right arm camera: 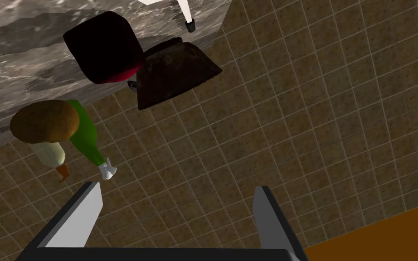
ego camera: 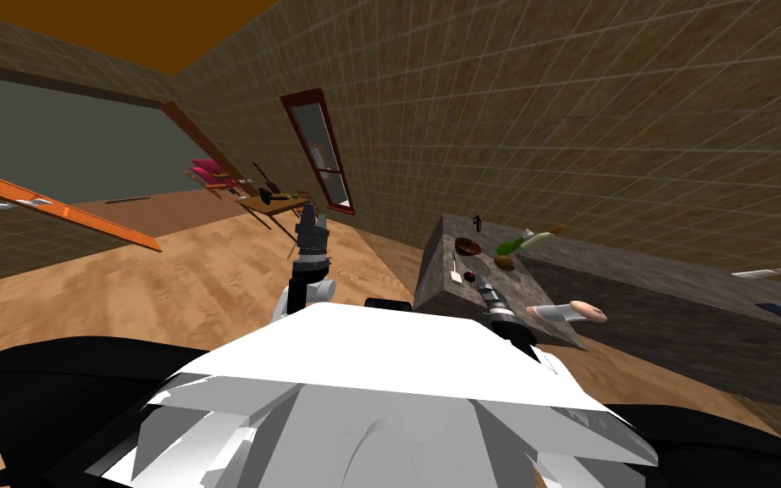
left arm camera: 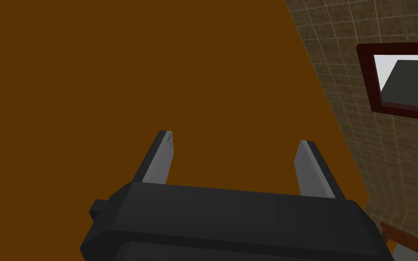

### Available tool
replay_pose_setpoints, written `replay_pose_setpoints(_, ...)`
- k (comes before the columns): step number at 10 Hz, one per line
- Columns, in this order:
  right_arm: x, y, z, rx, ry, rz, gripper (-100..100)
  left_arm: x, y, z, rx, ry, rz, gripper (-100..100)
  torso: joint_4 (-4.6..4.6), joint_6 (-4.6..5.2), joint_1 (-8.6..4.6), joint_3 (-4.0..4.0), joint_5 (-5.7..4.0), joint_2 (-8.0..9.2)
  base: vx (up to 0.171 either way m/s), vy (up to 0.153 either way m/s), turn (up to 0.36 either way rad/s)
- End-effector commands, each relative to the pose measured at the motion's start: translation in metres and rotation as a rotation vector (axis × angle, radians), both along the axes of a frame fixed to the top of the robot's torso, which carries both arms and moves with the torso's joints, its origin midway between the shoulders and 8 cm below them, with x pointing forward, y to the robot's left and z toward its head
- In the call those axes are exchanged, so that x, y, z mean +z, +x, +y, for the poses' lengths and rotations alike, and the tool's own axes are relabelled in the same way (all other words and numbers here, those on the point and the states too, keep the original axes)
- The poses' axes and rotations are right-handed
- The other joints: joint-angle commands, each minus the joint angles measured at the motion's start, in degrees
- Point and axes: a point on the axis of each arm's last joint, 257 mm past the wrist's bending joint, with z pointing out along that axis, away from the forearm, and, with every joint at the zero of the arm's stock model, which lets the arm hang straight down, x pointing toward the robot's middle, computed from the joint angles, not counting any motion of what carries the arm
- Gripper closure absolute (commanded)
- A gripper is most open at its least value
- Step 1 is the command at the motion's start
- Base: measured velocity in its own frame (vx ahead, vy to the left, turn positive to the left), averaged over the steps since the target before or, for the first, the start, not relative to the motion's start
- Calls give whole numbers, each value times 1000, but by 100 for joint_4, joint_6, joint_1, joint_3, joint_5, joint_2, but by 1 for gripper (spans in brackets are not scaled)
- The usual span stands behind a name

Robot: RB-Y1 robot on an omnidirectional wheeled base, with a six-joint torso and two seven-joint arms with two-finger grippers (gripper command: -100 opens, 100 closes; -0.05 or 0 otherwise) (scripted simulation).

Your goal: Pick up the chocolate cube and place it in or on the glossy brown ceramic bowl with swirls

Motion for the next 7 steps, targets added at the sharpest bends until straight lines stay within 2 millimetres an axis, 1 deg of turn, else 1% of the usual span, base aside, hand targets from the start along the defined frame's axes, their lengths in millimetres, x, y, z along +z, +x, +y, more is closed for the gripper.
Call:
replay_pose_setpoints(1,-16,-9,-5,3,-53,66,-100,0,0,0,0,0,0,0,0,0,0,0,0,0,101,27,20)
replay_pose_setpoints(4,-39,-29,-20,16,-144,182,-100,0,0,0,0,0,0,0,2,1,-6,6,-1,10,97,8,25)
replay_pose_setpoints(7,-60,-51,-35,39,-234,294,-100,0,0,0,0,0,0,0,1,0,-13,2,-2,4,113,-5,31)
